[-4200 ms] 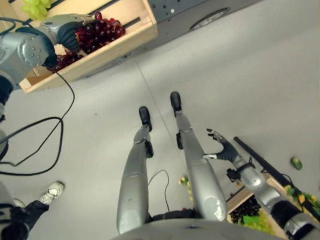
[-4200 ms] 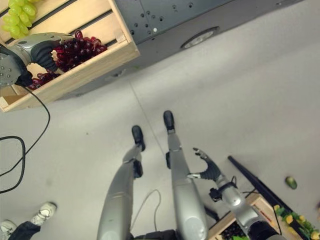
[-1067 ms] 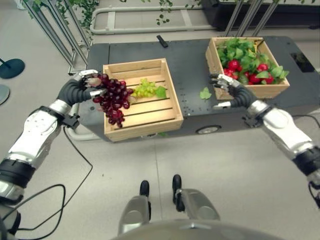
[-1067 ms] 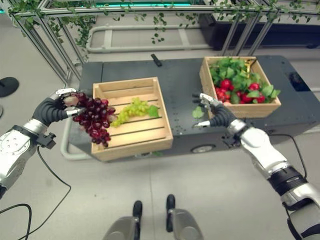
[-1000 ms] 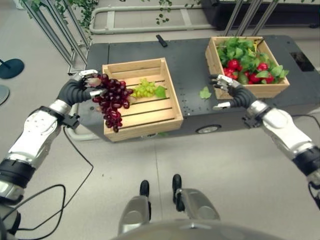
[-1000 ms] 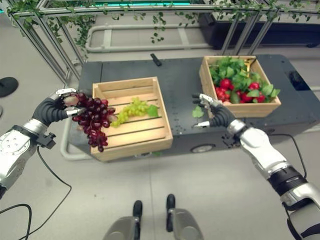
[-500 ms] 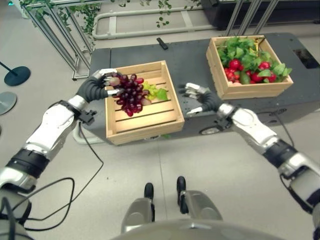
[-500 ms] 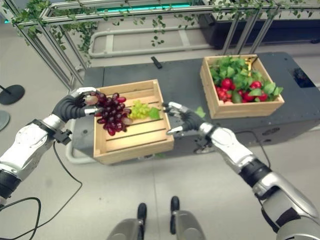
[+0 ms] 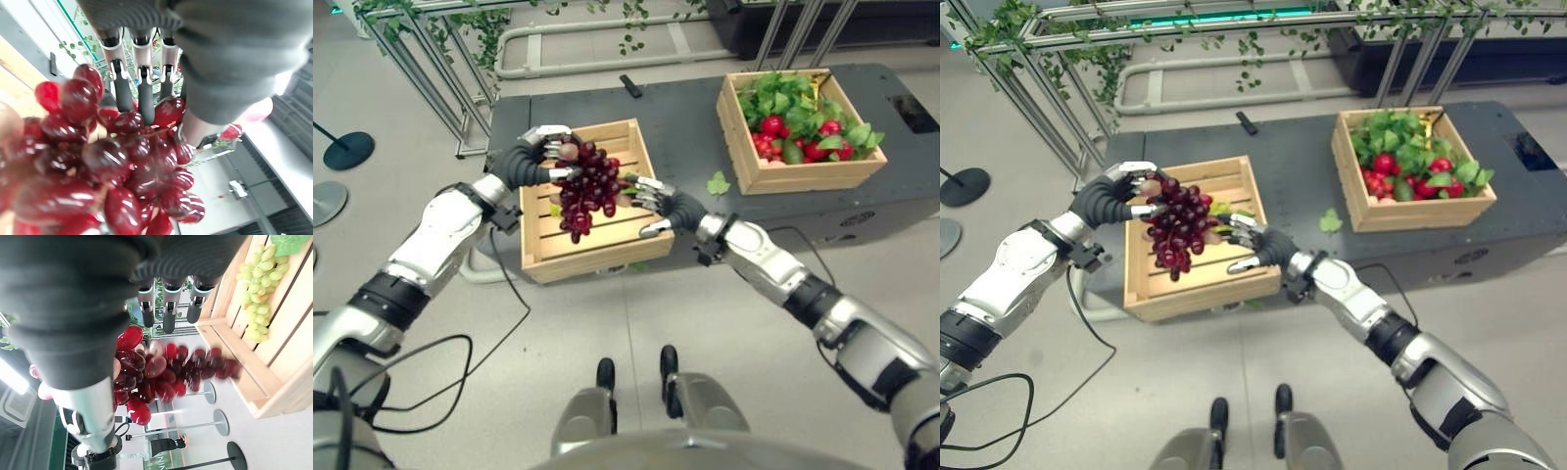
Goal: Pick up the fruits from the basket on one side to the basket on the other side
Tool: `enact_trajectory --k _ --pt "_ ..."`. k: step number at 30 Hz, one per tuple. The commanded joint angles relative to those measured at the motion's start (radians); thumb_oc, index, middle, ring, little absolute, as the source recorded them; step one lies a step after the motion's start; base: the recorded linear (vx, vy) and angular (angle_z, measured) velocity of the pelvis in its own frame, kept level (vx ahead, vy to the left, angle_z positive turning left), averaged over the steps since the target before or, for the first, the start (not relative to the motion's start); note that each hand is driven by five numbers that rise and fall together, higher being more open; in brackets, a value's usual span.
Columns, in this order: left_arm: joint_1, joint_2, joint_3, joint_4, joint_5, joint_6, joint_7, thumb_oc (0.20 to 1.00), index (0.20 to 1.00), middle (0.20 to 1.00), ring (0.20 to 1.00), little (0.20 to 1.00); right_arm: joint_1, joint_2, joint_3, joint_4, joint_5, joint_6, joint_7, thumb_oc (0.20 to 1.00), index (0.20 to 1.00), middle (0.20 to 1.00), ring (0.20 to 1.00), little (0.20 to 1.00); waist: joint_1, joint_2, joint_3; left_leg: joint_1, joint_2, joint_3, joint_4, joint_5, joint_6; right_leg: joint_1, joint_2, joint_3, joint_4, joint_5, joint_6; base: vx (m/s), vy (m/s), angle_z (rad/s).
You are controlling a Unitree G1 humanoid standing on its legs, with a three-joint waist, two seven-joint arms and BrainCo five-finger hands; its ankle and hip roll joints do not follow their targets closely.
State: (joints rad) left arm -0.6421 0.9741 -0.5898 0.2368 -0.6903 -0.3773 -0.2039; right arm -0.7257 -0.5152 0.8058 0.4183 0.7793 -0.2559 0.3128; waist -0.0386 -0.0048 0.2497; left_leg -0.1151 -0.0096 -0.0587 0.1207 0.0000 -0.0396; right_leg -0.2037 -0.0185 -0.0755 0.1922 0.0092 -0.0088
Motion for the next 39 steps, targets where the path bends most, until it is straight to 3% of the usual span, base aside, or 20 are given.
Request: enact_trajectory --k 1,12,25,26,27,28,29,30,32,34,39 --pt "-0.087 -0.048 0.017 -0.032 -0.054 -0.065 0.019 0.200 0.200 0.200 0.200 0.200 -0.073 0.042 0.031 0.016 0.036 -0.038 0.004 1.000 1.000 1.000 1.000 1.000 0.014 -0.012 -0.056 -0.014 -0.018 -0.017 0.047 -0.072 -0.008 0.035 -0.022 0.041 0.000 -0.045 0.121 0.00 0.000 0.00" --pt "-0.123 -0.112 -0.033 -0.023 -0.050 -0.060 0.005 0.200 0.200 0.200 0.200 0.200 -0.081 0.117 0.057 0.042 0.041 -0.031 0.016 1.000 1.000 1.000 1.000 1.000 0.011 -0.012 -0.073 -0.010 -0.019 -0.014 0.040 -0.075 -0.005 0.040 -0.019 0.045 -0.009 -0.045 0.120 0.00 0.000 0.00" --pt "-0.139 -0.162 -0.061 -0.025 -0.041 -0.056 -0.004 0.200 0.200 0.200 0.200 0.200 -0.077 0.148 0.067 0.045 0.036 -0.027 0.026 1.000 1.000 1.000 1.000 1.000 0.005 -0.013 -0.094 0.003 -0.018 -0.015 0.024 -0.077 -0.003 0.046 -0.016 0.049 -0.012 -0.049 0.120 0.00 0.000 0.00" --pt "-0.139 -0.166 -0.062 -0.023 -0.040 -0.055 -0.007 0.200 0.200 0.200 0.200 0.200 -0.074 0.151 0.066 0.048 0.041 -0.025 0.027 0.909 0.909 0.909 0.909 0.909 0.005 -0.013 -0.096 0.005 -0.018 -0.016 0.023 -0.077 -0.004 0.047 -0.016 0.048 -0.012 -0.049 0.120 0.00 0.000 0.00" --pt "-0.138 -0.174 -0.062 -0.019 -0.037 -0.053 -0.006 0.200 0.200 0.200 0.200 0.200 -0.071 0.156 0.066 0.049 0.044 -0.024 0.032 0.548 0.548 0.548 0.548 0.548 0.005 -0.014 -0.098 0.008 -0.018 -0.016 0.019 -0.078 -0.004 0.049 -0.016 0.048 -0.015 -0.049 0.120 0.00 0.000 0.00" --pt "-0.138 -0.174 -0.063 -0.019 -0.037 -0.053 -0.006 0.200 0.200 0.200 0.200 0.200 -0.071 0.156 0.066 0.049 0.044 -0.024 0.032 0.548 0.548 0.548 0.548 0.548 0.005 -0.014 -0.098 0.009 -0.018 -0.016 0.019 -0.078 -0.004 0.049 -0.016 0.048 -0.015 -0.049 0.120 0.00 0.000 0.00" --pt "-0.137 -0.178 -0.061 -0.016 -0.039 -0.052 -0.007 0.200 0.200 0.200 0.200 0.200 -0.070 0.158 0.066 0.051 0.046 -0.021 0.034 0.401 0.401 0.401 0.401 0.401 0.005 -0.014 -0.099 0.008 -0.017 -0.016 0.020 -0.078 -0.003 0.050 -0.016 0.049 -0.014 -0.049 0.120 0.00 0.000 0.00" --pt "-0.135 -0.185 -0.058 -0.011 -0.040 -0.052 -0.010 0.200 0.200 0.200 0.200 0.200 -0.062 0.167 0.061 0.052 0.058 -0.018 0.037 0.316 0.316 0.316 0.316 0.316 0.005 -0.013 -0.102 0.012 -0.017 -0.016 0.017 -0.079 -0.003 0.052 -0.015 0.050 -0.016 -0.050 0.119 0.00 0.000 0.00" --pt "-0.131 -0.193 -0.054 -0.006 -0.036 -0.053 -0.006 0.200 0.200 0.200 0.200 0.200 -0.057 0.172 0.059 0.052 0.066 -0.018 0.041 0.338 0.338 0.338 0.338 0.338 0.006 -0.014 -0.103 0.013 -0.017 -0.016 0.015 -0.080 -0.002 0.052 -0.015 0.051 -0.018 -0.049 0.119 0.00 0.000 0.00" --pt "-0.129 -0.202 -0.050 -0.004 -0.033 -0.053 -0.002 0.200 0.200 0.200 0.200 0.200 -0.050 0.178 0.057 0.050 0.072 -0.017 0.042 0.272 0.272 0.272 0.272 0.272 0.005 -0.013 -0.105 0.014 -0.017 -0.016 0.014 -0.081 -0.002 0.054 -0.015 0.052 -0.019 -0.049 0.119 0.00 0.000 0.00" --pt "-0.123 -0.224 -0.042 0.004 -0.024 -0.052 0.005 0.200 0.200 0.200 0.200 0.200 -0.032 0.195 0.046 0.054 0.090 -0.016 0.044 0.200 0.200 0.200 0.200 0.200 0.004 -0.013 -0.109 0.017 -0.016 -0.016 0.012 -0.082 -0.001 0.056 -0.014 0.053 -0.021 -0.049 0.118 0.00 0.000 0.00"
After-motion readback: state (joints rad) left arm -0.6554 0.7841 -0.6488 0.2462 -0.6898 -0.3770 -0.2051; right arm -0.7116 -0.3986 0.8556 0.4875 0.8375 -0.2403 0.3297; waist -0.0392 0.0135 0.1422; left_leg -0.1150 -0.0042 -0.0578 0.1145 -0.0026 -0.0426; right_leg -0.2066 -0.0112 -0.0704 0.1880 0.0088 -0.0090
